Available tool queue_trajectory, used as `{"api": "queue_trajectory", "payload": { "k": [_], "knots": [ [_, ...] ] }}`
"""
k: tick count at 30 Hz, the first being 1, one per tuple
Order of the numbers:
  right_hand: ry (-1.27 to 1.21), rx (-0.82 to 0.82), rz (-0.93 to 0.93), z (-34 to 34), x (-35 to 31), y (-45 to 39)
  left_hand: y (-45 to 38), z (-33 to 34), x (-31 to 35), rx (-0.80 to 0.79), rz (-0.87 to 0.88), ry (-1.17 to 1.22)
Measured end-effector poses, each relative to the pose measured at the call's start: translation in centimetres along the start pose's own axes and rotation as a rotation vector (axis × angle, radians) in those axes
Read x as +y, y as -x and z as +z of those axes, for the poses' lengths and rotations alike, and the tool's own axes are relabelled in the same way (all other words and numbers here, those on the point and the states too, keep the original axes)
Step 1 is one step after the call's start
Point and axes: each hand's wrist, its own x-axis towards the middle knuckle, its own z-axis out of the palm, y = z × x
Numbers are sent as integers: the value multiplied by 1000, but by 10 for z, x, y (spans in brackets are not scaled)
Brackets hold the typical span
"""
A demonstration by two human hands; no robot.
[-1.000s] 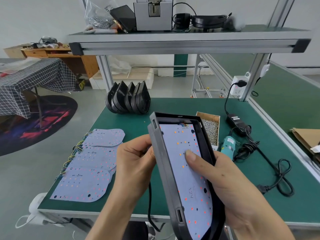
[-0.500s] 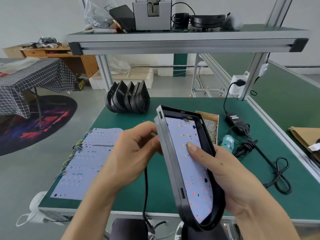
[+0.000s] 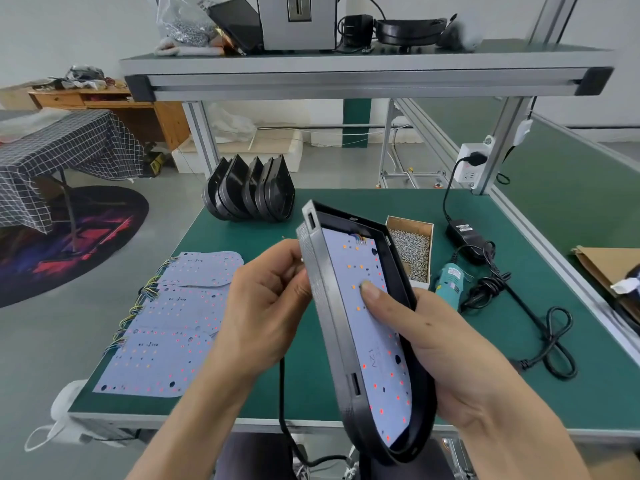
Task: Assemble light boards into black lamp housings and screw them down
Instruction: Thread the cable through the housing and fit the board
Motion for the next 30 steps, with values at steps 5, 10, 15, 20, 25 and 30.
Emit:
{"api": "queue_trajectory", "payload": {
  "k": [5,10,15,20,25,30],
  "knots": [
    [-12,-7,24,1,2,0,5,5,-2,46,-17,53],
    [-19,-21,22,2,1,0,5,5,-1,60,-4,49],
    [-21,-27,31,2,3,0,5,3,-2,58,-14,33],
    [-24,-36,37,2,6,-2,7,1,-4,66,-25,44],
    [-39,-15,38,1,11,-6,7,2,-13,78,-78,56],
    [-38,69,-1,0,18,-18,2,8,-32,78,-150,56]
  ]
}}
